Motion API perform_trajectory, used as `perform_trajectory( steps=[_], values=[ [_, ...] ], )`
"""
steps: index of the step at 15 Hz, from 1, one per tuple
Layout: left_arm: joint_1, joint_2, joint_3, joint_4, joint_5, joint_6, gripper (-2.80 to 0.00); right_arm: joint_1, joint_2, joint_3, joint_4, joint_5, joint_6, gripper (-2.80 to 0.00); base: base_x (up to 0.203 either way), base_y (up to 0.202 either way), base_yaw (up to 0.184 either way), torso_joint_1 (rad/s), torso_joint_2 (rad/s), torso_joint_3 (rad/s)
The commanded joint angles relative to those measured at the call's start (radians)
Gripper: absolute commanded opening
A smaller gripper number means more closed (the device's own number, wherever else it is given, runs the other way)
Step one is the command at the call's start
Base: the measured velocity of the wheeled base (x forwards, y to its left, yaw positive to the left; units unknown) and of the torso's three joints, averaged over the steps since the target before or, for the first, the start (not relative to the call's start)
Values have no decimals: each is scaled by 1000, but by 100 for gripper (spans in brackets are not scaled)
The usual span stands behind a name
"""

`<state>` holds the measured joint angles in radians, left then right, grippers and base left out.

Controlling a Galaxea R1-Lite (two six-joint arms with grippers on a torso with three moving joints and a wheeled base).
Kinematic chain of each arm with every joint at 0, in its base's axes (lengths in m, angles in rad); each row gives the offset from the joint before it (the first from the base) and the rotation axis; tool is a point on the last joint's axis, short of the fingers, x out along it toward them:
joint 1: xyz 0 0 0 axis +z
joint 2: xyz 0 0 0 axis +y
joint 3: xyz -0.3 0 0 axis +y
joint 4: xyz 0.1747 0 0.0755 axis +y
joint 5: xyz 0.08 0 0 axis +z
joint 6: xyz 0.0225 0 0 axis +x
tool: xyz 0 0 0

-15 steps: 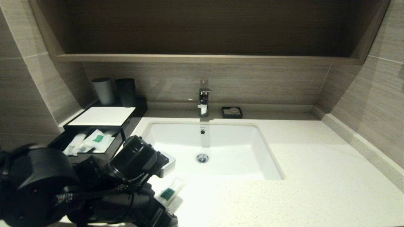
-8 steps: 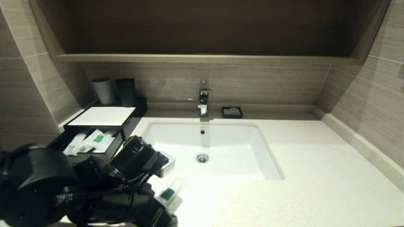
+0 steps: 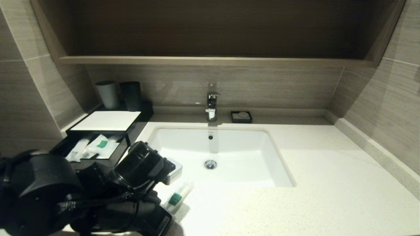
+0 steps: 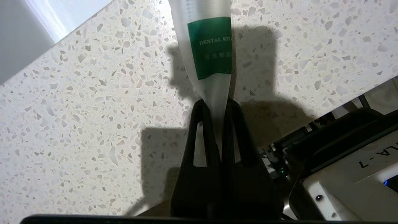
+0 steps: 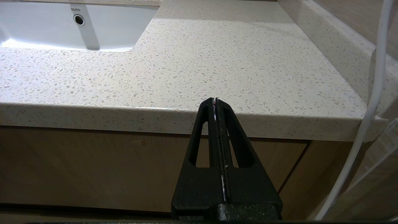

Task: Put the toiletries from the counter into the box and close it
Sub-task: Pick up the bathroom toiletry, then place the bathroom toiletry into the drawer

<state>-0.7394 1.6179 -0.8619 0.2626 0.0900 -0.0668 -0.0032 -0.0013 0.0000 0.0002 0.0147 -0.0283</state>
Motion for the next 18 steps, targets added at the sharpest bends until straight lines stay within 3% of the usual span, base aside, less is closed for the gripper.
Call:
perform_trajectory(
  steps=[1, 7, 18],
  values=[
    [0, 0, 0, 1, 1, -2, -280, 0, 0, 2, 0, 1, -1, -280, 0, 0, 0, 0, 0, 0],
    [22, -13, -3, -3, -1, -4, -280, 0, 0, 2, 1, 1, -1, -280, 0, 0, 0, 0, 0, 0],
    [340, -99, -135, 14, -16, -4, -280, 0, 0, 2, 0, 1, -1, -280, 0, 0, 0, 0, 0, 0]
  ],
)
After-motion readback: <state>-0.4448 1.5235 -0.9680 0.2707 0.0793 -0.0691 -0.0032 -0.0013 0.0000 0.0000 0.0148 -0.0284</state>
